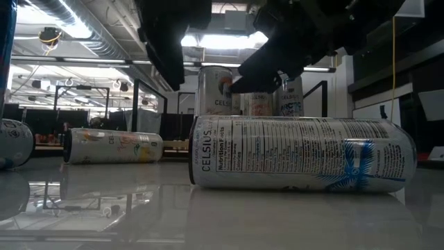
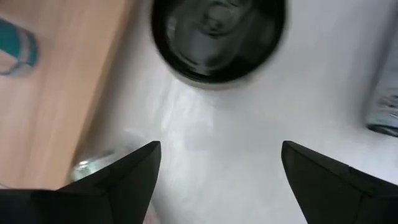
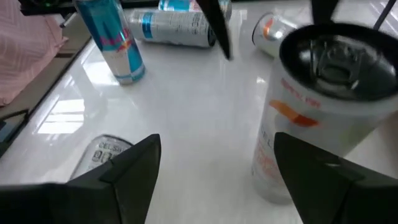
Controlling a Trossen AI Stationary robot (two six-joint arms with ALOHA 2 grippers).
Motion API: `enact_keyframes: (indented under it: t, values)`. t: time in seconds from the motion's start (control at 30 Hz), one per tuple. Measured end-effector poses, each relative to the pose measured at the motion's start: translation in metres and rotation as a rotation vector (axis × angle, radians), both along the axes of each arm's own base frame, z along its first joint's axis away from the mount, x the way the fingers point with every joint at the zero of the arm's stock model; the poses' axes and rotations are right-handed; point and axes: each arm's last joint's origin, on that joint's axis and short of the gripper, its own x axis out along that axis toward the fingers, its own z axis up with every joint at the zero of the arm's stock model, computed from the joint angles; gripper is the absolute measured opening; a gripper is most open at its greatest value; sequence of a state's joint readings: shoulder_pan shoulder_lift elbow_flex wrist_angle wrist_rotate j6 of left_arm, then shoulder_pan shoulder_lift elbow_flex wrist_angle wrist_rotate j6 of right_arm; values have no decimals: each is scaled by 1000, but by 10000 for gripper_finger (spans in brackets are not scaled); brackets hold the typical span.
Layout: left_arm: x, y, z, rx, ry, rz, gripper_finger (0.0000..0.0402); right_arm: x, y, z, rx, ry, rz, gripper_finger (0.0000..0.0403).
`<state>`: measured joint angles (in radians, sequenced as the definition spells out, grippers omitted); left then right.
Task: Place canned beverage on shelf
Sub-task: Put the white soda can aligned with the other white soda can on the shelf
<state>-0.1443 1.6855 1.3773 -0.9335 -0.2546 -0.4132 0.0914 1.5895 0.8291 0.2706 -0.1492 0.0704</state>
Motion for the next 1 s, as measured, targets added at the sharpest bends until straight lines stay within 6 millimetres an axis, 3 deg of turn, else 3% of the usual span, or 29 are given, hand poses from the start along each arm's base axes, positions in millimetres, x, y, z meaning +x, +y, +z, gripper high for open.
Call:
enact_keyframes:
  t: [0.27, 0.57, 1.0]
  values:
    - [0, -10, 0, -72, -9, 4, 323, -8, -3, -1, -45, 88, -60, 303]
    - [6, -20, 2, -134, -86, -6, 323, -8, -7, -1, -175, 66, -157, 303]
    - [15, -15, 6, -103, -178, -12, 323, -6, -7, 2, -183, 33, -154, 303]
